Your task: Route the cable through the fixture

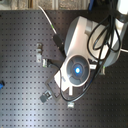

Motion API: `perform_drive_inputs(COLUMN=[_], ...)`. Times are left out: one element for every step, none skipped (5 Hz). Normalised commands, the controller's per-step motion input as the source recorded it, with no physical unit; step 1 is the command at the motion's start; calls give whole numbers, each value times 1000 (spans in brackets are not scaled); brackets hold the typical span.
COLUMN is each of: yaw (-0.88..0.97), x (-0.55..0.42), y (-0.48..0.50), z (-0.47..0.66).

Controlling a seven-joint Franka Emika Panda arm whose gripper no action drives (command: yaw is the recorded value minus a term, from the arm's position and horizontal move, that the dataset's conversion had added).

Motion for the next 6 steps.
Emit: perform_drive_inputs(yaw=[-97, -40, 117, -37, 154, 0], x=[-129, -250, -203, 0, 50, -47], y=[-219, -239, -154, 0, -46, -4], z=[314, 290, 186, 0, 252, 1])
